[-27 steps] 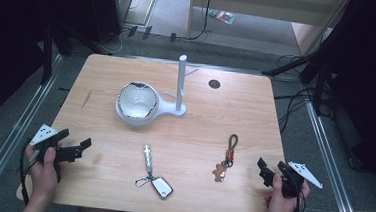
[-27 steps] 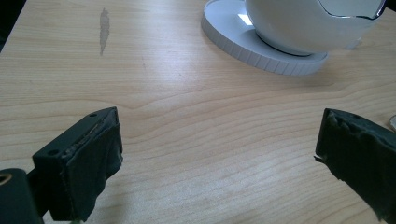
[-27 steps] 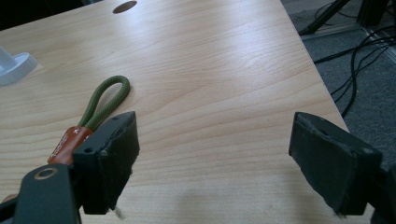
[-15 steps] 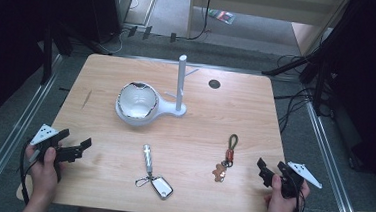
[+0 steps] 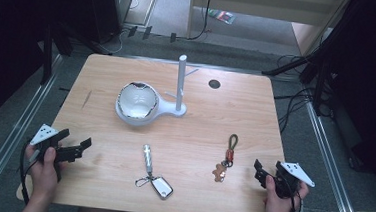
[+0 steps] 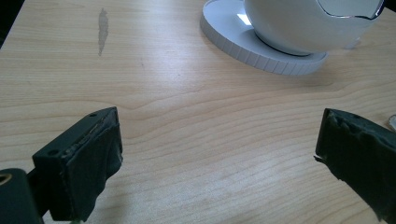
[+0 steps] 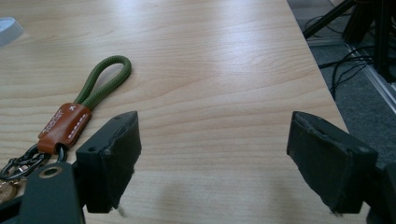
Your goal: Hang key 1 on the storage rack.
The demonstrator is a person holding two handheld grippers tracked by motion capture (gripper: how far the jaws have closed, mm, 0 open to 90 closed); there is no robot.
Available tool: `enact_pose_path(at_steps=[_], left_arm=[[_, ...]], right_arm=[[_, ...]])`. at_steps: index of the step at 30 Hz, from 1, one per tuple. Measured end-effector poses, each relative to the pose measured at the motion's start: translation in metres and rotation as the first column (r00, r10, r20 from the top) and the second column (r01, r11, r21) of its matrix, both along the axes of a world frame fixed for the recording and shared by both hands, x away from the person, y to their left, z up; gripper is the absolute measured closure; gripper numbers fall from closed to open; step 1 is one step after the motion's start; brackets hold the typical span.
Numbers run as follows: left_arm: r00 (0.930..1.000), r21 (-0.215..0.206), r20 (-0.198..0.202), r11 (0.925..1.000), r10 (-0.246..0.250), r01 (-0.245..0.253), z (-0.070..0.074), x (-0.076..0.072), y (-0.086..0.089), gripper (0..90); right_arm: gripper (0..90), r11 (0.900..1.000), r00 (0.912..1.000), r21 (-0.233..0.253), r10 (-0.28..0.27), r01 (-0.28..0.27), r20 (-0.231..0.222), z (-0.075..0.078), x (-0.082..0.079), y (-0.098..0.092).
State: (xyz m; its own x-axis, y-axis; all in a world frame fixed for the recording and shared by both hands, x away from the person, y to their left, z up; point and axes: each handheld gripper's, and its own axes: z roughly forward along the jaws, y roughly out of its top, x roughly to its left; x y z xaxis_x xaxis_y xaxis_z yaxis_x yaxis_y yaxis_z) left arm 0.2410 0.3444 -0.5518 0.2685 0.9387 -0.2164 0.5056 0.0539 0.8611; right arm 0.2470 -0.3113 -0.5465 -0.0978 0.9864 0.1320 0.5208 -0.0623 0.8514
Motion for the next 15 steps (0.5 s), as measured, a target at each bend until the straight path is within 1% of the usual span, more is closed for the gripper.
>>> enact_pose_path(at_steps=[1,2,3,4,5,6,8,12,15], left_arm=[[1.0,0.0,0.0,1.0,0.0,0.0,0.0,0.0,0.0,1.1],[1.0,0.0,-0.002,1.0,0.0,0.0,0.0,0.0,0.0,1.1],[1.0,0.0,-0.003,1.0,-0.001,0.001,0.0,0.0,0.0,1.1],[1.0,0.0,-0.003,1.0,-0.002,0.002,0.0,0.0,0.0,1.1],[1.0,0.0,-0.003,1.0,-0.002,0.002,0.0,0.0,0.0,1.1],[1.0,0.0,-0.002,1.0,-0.002,0.002,0.0,0.0,0.0,1.1],[1.0,0.0,-0.003,1.0,-0.002,0.002,0.0,0.0,0.0,1.1],[1.0,-0.001,-0.003,1.0,-0.002,0.002,0.0,0.0,0.0,1.1],[1.0,0.0,-0.003,1.0,-0.002,0.002,0.0,0.0,0.0,1.1]], right_arm=[[17.6,1.0,1.0,-0.007,0.001,-0.001,0.001,0.0,0.0,0.0],[17.1,1.0,1.0,-0.004,0.009,-0.009,0.003,0.0,-0.001,0.001],[15.7,1.0,0.9997,-0.004,0.024,-0.024,0.002,0.0,-0.001,0.001],[14.1,0.999,0.9993,-0.012,0.036,-0.036,-0.012,0.0,0.0,0.002],[14.1,0.999,0.9993,-0.012,0.036,-0.036,-0.012,0.0,0.0,0.002],[13.8,0.999,0.9991,-0.027,0.033,-0.034,-0.025,0.0,0.0,0.004],[13.8,0.999,0.9991,-0.034,0.033,-0.034,-0.025,0.001,-0.001,0.006],[13.6,0.998,0.9984,-0.029,0.05,-0.051,-0.027,0.004,-0.001,0.006],[13.1,0.998,0.998,-0.032,0.051,-0.052,-0.036,0.01,-0.001,0.011]])
